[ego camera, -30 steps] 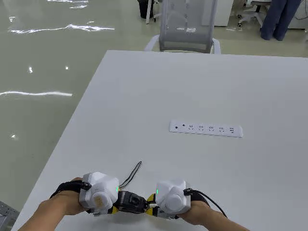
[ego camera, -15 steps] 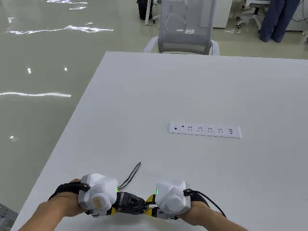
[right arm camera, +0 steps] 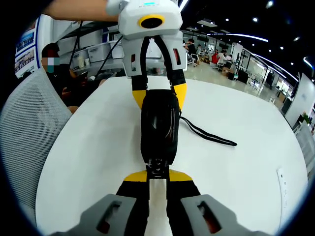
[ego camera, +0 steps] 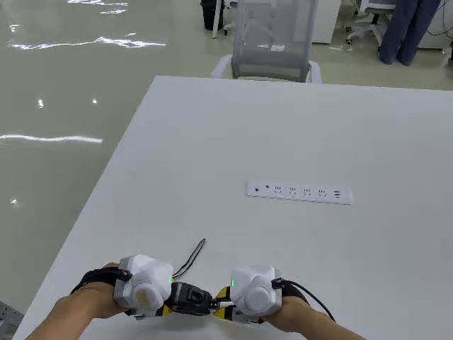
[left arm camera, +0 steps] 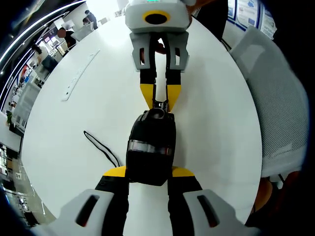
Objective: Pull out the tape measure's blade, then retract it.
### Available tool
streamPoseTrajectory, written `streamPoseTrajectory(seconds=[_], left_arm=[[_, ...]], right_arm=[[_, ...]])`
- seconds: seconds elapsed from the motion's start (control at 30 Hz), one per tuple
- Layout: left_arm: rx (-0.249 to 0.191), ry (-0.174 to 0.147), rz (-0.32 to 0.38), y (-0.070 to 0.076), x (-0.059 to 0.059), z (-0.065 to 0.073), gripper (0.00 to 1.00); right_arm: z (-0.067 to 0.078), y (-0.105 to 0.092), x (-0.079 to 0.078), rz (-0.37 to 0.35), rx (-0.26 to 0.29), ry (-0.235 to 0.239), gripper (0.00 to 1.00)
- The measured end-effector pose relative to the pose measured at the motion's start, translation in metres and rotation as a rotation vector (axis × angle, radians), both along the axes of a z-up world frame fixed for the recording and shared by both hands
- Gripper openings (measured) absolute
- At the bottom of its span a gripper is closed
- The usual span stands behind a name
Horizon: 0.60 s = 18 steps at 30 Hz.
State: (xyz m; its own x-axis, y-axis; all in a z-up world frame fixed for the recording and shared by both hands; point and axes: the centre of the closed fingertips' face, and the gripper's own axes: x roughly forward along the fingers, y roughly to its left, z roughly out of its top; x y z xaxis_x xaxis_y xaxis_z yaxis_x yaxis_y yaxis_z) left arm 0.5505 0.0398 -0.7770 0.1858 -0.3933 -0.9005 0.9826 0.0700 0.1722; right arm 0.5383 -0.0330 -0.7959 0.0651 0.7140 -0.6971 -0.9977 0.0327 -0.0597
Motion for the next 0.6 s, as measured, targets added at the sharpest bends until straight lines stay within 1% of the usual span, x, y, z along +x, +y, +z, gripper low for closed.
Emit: streamPoseTrajectory(seconds=[0.6], left_arm=[[-0.005, 0.004, 0.003, -0.0003, 0.001, -0.0014, 0.26]], right_arm=[[0.0024, -0.0058, -0.0017, -0.009, 0.007, 0.006, 0.1]])
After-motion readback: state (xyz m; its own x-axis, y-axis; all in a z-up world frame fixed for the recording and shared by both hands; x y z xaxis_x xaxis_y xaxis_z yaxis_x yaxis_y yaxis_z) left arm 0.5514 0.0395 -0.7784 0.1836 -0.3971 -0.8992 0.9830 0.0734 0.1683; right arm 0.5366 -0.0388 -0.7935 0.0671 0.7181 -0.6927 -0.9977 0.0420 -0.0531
